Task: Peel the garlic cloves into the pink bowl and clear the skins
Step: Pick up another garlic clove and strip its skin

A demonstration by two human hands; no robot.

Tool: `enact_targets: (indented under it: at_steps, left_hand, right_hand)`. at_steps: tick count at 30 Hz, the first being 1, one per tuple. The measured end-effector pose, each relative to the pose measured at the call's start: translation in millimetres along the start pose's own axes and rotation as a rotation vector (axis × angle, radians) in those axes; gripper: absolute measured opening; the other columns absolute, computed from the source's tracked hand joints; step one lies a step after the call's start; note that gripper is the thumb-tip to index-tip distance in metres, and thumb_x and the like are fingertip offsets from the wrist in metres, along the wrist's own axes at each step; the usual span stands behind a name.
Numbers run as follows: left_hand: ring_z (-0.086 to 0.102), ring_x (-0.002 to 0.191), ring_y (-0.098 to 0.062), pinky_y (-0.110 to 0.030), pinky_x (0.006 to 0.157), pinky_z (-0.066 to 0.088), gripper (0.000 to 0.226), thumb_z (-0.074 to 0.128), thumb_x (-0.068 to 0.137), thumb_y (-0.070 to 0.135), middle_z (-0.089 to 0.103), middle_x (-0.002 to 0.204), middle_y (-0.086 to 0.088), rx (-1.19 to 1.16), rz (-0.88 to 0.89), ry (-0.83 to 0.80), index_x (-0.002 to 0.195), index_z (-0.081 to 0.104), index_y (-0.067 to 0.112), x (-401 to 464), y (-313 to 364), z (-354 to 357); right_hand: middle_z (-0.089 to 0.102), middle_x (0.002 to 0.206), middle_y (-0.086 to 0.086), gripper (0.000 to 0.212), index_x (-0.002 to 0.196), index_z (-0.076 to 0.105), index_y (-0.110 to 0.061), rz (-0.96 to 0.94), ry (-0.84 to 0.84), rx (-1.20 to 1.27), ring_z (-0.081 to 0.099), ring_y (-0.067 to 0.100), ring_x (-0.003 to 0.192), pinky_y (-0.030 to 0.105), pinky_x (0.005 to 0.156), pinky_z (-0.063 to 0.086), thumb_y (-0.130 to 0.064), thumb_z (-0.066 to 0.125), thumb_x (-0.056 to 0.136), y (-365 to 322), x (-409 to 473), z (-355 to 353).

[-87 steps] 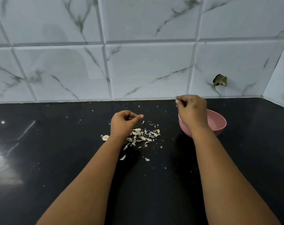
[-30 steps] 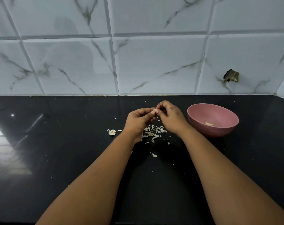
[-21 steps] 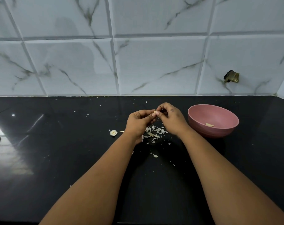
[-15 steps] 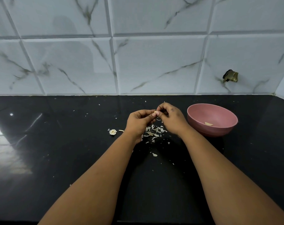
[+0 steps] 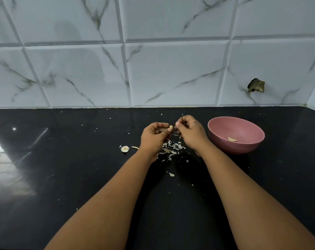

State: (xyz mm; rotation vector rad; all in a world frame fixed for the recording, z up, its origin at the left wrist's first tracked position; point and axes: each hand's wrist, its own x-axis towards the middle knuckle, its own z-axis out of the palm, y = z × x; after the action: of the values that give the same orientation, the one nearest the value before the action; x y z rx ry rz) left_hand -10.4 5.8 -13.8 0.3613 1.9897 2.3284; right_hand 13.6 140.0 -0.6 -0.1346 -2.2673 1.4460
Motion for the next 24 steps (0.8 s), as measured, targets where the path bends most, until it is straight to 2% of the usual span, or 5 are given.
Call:
enact_targets:
  at_steps: [3,6,11,17,24]
  left_hand:
    - [0.062,0.076,-0.015,-0.032,0.080,0.054,0.011,0.071,0.089,0.007,0.068,0.079,-0.004,0.079,0.024,-0.012,0.098,0.068,0.003,-1.2,-0.6,0.8]
    - [0.062,0.081,-0.017,-0.035,0.083,0.055,0.009,0.068,0.090,0.005,0.069,0.083,-0.006,0.093,0.048,-0.011,0.099,0.069,0.005,-2.6,-0.5,1.3]
    - [0.063,0.084,-0.015,-0.024,0.075,0.052,0.008,0.067,0.091,0.006,0.069,0.089,-0.009,0.059,0.105,-0.039,0.098,0.070,0.008,-4.6,1.7,0.2]
    - [0.063,0.084,-0.015,-0.025,0.077,0.051,0.010,0.066,0.091,0.003,0.068,0.090,-0.012,-0.080,0.116,-0.114,0.095,0.071,0.010,-5.6,5.9,-0.2]
    - [0.066,0.079,-0.008,-0.019,0.074,0.053,0.012,0.063,0.091,-0.001,0.070,0.087,-0.007,-0.131,0.110,-0.144,0.094,0.070,0.008,-6.6,8.9,0.5]
  right_hand:
    - [0.067,0.079,0.002,0.012,0.087,0.059,-0.017,0.058,0.028,0.326,0.062,0.007,0.065,0.019,0.060,0.050,-0.008,0.058,0.095,-2.1,-1.0,-1.4]
    - [0.068,0.074,0.000,0.008,0.090,0.066,-0.013,0.055,-0.035,0.402,0.063,0.001,0.061,0.014,0.058,0.048,-0.005,0.066,0.090,-3.8,-3.7,-3.5]
    - [0.068,0.066,0.000,0.008,0.082,0.070,-0.009,0.204,-0.116,0.564,0.060,0.005,0.060,0.015,0.059,0.050,-0.002,0.070,0.085,-8.1,-7.7,-6.5]
    - [0.068,0.064,0.002,0.007,0.084,0.067,-0.002,0.462,-0.236,0.901,0.065,0.004,0.056,0.013,0.053,0.052,-0.002,0.063,0.089,-17.8,-10.2,-11.6]
    - [0.070,0.068,0.004,0.013,0.087,0.065,0.000,0.534,-0.273,1.047,0.067,0.005,0.060,0.013,0.056,0.053,0.003,0.054,0.093,-16.9,-12.2,-15.7]
